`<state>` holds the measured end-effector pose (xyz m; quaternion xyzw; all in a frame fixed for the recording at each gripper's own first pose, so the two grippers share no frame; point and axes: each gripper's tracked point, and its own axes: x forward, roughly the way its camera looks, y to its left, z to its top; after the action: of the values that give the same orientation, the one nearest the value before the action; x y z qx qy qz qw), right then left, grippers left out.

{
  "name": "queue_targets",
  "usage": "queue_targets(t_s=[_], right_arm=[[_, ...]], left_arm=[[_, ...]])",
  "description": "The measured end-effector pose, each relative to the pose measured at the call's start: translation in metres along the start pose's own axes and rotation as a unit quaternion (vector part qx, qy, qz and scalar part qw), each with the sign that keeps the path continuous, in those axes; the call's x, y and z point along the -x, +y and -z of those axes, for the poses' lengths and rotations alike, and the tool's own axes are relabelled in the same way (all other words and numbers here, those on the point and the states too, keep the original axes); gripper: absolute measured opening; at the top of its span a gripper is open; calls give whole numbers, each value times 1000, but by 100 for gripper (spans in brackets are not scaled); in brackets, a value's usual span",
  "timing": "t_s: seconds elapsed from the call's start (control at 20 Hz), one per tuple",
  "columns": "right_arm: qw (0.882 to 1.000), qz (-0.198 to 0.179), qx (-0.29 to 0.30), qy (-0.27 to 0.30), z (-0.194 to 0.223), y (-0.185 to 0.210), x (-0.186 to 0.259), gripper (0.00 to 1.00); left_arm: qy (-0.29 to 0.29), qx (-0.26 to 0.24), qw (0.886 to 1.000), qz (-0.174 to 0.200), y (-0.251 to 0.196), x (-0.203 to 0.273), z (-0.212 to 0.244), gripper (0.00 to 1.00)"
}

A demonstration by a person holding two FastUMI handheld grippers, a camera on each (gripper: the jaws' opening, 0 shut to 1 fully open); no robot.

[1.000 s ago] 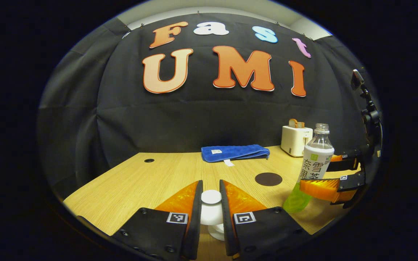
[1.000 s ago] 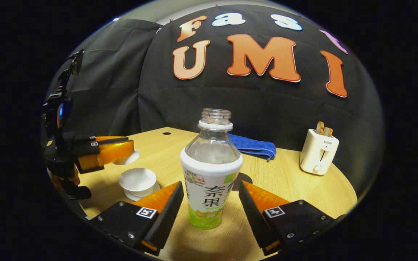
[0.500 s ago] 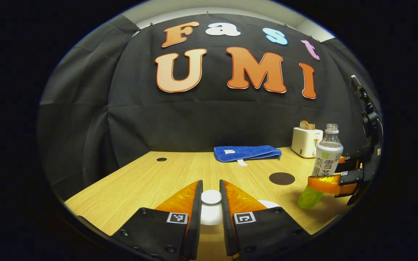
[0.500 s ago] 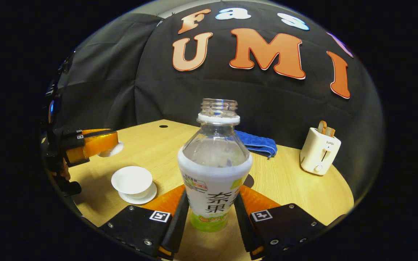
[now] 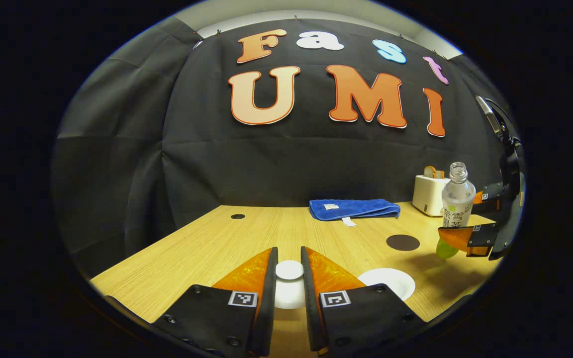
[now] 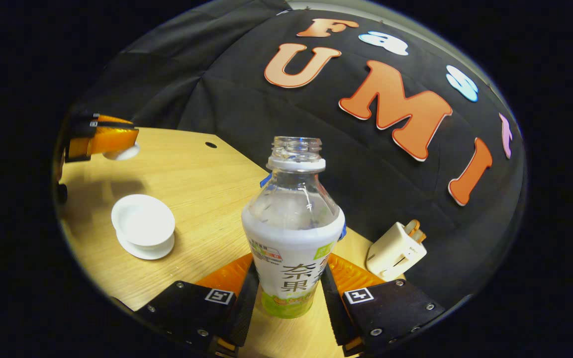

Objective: Open the teacup lid with one hand, grasp the water bottle and pour water into the teacup with the other hand; after pouring, place the water bottle on the coaster and then close the teacup lid.

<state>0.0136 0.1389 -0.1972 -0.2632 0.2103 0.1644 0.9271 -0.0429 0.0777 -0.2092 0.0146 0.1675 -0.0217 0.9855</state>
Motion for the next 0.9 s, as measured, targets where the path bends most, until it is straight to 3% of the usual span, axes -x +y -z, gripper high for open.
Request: queue_targets(t_s=[0.3, 0.65, 0.8, 0.9], right_arm=[[992, 34, 121, -7, -10, -6, -6, 66], [968, 33, 250, -22, -5, 17, -19, 66], [952, 41, 301, -30, -8, 18, -23, 66], [943, 41, 328, -34, -8, 19, -24, 66]], left_arm=[[0, 11, 1000, -9, 20, 1, 2, 32], [1, 8, 1000, -15, 32, 2, 8, 32], [2, 7, 1000, -20, 37, 2, 11, 29], [3, 8, 1000, -22, 39, 2, 13, 32]])
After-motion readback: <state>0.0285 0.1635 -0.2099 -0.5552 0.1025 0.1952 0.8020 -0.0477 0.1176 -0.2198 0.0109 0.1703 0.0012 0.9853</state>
